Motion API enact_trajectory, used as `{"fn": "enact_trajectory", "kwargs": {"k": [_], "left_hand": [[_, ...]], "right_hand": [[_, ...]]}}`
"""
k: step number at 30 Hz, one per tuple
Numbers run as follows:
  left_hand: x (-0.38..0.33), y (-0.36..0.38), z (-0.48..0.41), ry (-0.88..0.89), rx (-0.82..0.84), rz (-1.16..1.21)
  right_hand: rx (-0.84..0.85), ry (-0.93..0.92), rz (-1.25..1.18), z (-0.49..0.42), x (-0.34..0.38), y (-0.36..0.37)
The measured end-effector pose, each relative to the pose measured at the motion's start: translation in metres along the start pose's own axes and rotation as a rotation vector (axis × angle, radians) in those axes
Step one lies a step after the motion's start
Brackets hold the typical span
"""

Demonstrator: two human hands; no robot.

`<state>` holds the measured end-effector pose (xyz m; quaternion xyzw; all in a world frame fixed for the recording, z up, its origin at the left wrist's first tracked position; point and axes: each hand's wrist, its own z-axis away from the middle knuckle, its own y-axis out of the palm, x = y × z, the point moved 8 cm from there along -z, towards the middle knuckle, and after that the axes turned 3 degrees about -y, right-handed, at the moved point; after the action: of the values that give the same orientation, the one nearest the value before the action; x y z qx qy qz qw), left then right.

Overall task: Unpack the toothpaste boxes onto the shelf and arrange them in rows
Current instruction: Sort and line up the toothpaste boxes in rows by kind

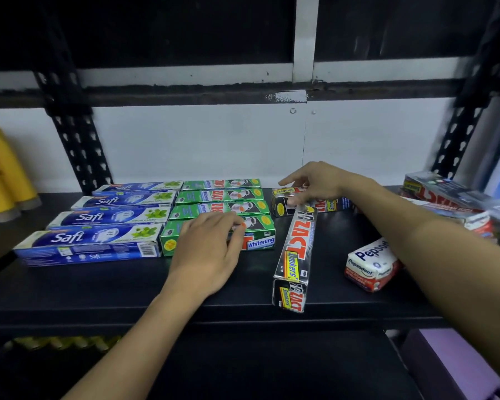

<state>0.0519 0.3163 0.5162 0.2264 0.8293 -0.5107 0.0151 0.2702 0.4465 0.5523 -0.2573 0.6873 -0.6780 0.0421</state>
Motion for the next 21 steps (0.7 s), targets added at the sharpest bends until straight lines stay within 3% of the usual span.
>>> {"fn": "enact_trajectory", "kwargs": {"k": [2,4,8,13,17,21], "left_hand": [[0.0,0.0,0.0,-0.002,0.002,-0.002],[0.0,0.0,0.0,-0.002,0.004,-0.006],[0.001,0.001,-0.001,0.002,0.006,-0.013],[0.001,0.001,0.0,-0.004,0.001,0.001],[0.0,0.001,0.0,0.002,0.011,-0.007],[0.0,0.001,0.0,0.0,0.024,-0.012]], "right_hand": [[-0.043,-0.01,0.022,-0.001,0.003,-0.007],[-0.188,-0.05,-0.045,0.003,0.006,-0.027],[-0.463,-0.075,-0.514,0.023,-0.001,-0.071],[-0.701,0.043,-0.882,0.044,-0.021,-0.066],[-0.852,0.166,-0.871,0.054,-0.042,-0.058],[-0.876,0.238,-0.66,0.059,-0.055,-0.066]]}}
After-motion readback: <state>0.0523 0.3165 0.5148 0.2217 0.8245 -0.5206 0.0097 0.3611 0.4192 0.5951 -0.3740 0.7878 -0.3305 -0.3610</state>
